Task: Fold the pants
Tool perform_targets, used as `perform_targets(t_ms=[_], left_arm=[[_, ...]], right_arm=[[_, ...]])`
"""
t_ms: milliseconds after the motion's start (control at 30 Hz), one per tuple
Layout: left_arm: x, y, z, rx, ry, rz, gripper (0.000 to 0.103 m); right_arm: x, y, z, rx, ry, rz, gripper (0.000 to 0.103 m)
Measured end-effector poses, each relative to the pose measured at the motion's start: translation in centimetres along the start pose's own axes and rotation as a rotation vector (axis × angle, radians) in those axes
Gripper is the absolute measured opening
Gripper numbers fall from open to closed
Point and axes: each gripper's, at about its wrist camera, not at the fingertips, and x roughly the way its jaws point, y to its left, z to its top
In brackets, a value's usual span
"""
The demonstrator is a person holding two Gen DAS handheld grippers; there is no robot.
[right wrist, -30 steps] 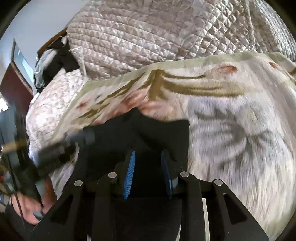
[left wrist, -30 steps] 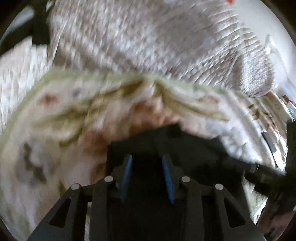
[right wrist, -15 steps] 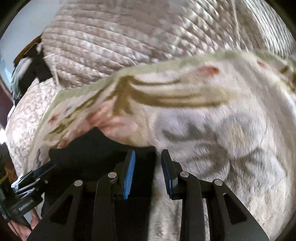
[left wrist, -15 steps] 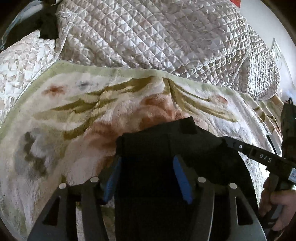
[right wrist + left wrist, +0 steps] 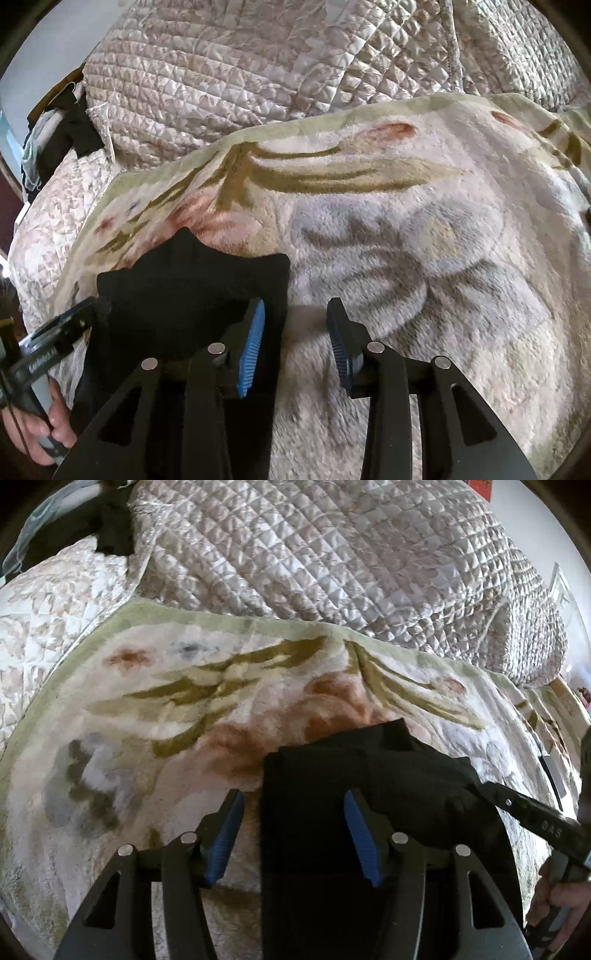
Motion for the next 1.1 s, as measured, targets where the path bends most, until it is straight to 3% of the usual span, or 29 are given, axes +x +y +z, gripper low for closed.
perform_targets(t_ms=[200, 333, 467, 633, 833, 1033, 1100], left_arm=[[-0.4, 2.0, 0.7, -0.041, -0.017, 0.072, 0.059], [-1.3, 3.9, 0.6, -0.102, -0.026, 0.051, 0.059], [-2.8, 4.3, -0.1, -0.094, -0.057, -0.038, 0.059], [-2.6, 3.5, -1.4, -0.057, -0.006, -0.172, 0.059], [-3.9, 2.5, -1.7, -0.033, -0.049, -0.281, 0.059], [-2.6, 1.5, -3.1, -0.011, 0.066, -0.358, 0.059], [-2.8, 1.3, -3.6, 0.001, 0.069, -0.369, 0.059]], right_arm=[[-1.3, -0.7, -0.5, 0.009, 0.004, -0.043, 0.039], [-2.9, -0.4, -1.5, 0.018, -0.012, -0.011, 0.039], [-4.3, 0.9, -3.0, -0.004, -0.034, 0.035, 0.039], [-3.6, 2.7, -5.9, -0.047, 0.023, 0.075, 0.04], [-4.7, 3.4, -6.0, -0.069, -0.004, 0.037, 0.041], [-5.9, 3.3, -6.2, -0.063, -0.021, 0.025, 0.041], [-5.9, 3.3, -6.4, -0.061, -0.016, 0.029, 0.041]])
